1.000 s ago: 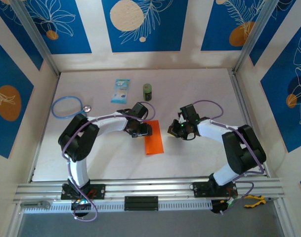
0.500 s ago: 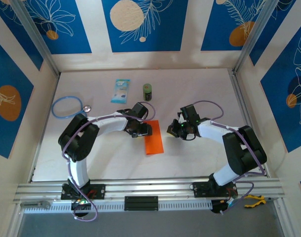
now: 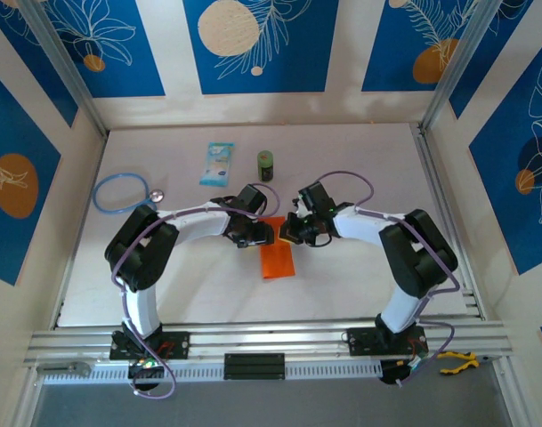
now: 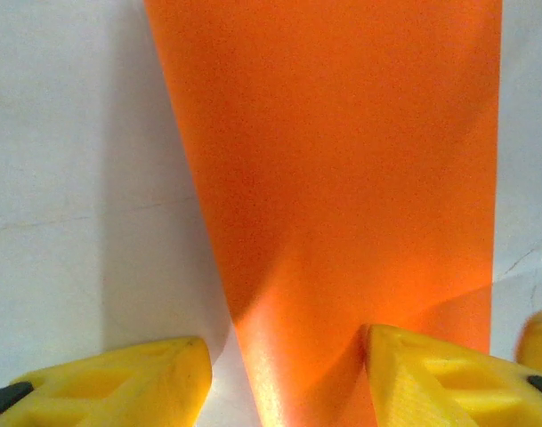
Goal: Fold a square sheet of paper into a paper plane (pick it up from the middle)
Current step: Hold the square sheet of paper at the center of the table.
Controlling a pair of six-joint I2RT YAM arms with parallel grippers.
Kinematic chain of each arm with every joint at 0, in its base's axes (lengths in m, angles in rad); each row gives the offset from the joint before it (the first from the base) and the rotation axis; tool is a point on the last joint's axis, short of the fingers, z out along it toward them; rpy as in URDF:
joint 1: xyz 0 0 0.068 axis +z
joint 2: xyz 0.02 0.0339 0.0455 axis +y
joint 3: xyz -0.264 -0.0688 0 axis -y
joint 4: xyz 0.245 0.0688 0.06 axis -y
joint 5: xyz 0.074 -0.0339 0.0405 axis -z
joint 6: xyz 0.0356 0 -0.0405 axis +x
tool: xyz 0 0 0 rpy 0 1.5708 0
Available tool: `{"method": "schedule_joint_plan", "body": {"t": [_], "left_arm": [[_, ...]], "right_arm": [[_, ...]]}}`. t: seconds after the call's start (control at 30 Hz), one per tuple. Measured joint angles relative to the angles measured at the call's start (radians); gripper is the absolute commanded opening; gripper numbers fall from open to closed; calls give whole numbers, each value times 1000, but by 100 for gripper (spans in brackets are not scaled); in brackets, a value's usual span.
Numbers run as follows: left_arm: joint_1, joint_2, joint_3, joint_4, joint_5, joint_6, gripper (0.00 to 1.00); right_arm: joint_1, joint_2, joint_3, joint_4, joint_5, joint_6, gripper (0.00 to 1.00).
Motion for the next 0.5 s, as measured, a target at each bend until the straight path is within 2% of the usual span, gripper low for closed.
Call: {"method": "schedule_joint_plan", "body": {"t": [0.3,0.5], "left_arm": [[0,1,0,0,0,0,55],[0,-3,0,0,1,-1,57]], "right_arm": [[10,84,15,-26,6,-22,0],[13,85,16,-27,15,-41,0]]}}
